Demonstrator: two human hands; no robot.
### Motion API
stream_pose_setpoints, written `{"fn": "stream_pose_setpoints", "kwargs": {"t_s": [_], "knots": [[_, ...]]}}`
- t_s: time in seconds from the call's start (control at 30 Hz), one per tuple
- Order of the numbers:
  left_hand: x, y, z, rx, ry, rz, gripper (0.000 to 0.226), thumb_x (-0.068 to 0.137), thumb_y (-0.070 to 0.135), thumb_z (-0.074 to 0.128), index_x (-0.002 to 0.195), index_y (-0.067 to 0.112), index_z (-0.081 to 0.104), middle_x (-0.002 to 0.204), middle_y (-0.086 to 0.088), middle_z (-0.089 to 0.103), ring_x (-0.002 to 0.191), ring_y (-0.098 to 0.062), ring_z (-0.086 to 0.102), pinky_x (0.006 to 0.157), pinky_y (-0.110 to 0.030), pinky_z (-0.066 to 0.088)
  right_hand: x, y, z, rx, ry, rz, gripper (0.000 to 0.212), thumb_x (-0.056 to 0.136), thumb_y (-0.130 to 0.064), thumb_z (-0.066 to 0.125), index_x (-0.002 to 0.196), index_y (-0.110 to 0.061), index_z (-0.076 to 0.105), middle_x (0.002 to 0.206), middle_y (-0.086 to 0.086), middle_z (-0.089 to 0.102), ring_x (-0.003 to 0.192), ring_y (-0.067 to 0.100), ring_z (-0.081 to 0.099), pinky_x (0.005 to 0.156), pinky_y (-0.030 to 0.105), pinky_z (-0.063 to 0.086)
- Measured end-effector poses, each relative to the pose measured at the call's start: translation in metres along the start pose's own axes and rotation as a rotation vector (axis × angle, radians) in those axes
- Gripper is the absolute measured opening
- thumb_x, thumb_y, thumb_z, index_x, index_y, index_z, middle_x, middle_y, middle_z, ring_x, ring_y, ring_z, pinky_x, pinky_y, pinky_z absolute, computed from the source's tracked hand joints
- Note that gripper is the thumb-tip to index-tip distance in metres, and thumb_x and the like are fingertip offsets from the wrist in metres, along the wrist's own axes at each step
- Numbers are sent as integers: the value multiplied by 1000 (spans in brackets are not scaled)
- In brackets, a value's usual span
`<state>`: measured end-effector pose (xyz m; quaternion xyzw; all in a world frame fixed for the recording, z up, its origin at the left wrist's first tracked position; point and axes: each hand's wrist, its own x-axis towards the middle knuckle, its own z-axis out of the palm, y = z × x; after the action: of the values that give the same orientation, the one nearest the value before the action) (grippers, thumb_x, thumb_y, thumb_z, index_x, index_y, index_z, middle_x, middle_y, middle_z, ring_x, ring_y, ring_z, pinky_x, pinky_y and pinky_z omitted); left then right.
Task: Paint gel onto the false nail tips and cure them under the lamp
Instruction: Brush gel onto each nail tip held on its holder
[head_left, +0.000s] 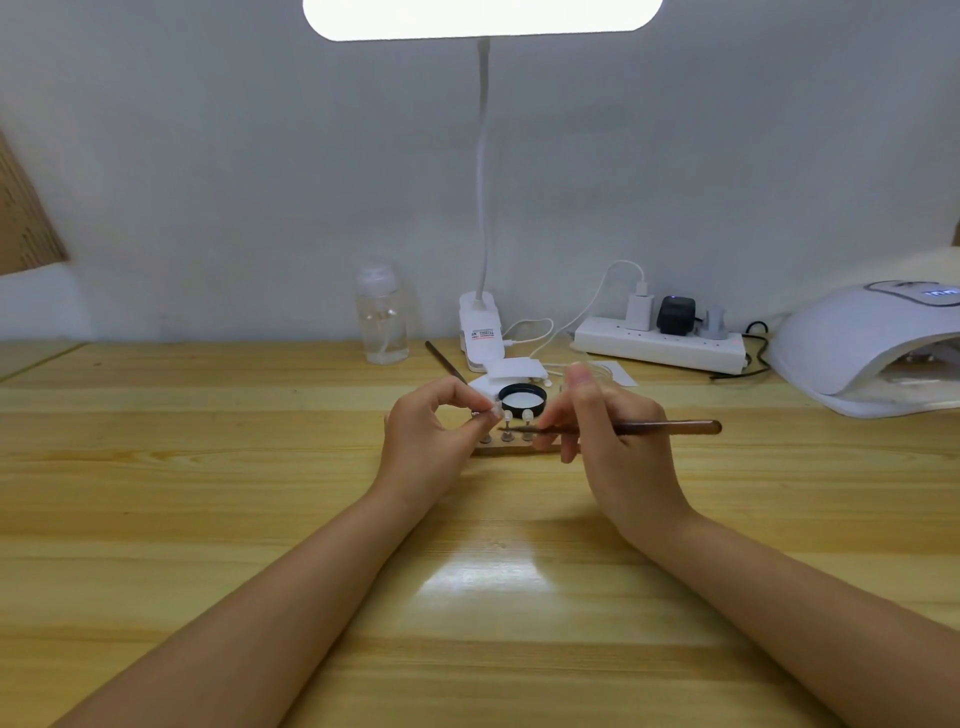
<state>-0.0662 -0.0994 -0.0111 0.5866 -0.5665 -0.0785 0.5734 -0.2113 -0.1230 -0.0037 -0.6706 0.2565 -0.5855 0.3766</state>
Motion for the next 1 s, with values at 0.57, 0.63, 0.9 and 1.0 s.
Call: {"fn": "stream_pose_setpoints", "kwargs": {"t_s": [0.57, 0.63, 0.9, 1.0], "knots": [[0, 3, -1, -10, -13, -27, 23, 72, 13, 75, 63, 27, 59, 72, 15, 63, 80, -1, 60, 86, -30, 45, 1, 0, 1, -40, -26, -12, 36, 91, -30, 43, 66, -15, 64, 56, -8, 63, 49, 0, 54, 52, 14, 42], [0, 2, -1, -17, -10, -27, 23, 72, 14, 75, 63, 27, 59, 72, 15, 64, 80, 0, 60, 84, -26, 45, 0, -2, 2, 14, -42, 12, 41, 85, -40, 42, 63, -14, 64, 55, -5, 64, 47, -1, 56, 49, 14, 43], [0, 0, 0, -135, -38, -16, 21, 72, 6, 74, 64, 24, 66, 69, 14, 66, 70, 5, 60, 58, -6, 44, 2, 2, -3, -66, 22, -101, 37, 96, -18, 41, 69, -8, 64, 62, -9, 62, 52, -1, 54, 56, 9, 42], [0, 0, 1, -160, -47, -17, 19, 72, 5, 74, 66, 21, 68, 71, 10, 67, 68, 5, 60, 60, -6, 44, 3, 5, -2, -101, 9, -112, 35, 96, -21, 43, 71, -11, 65, 61, -14, 61, 54, -2, 55, 57, 8, 40]]}}
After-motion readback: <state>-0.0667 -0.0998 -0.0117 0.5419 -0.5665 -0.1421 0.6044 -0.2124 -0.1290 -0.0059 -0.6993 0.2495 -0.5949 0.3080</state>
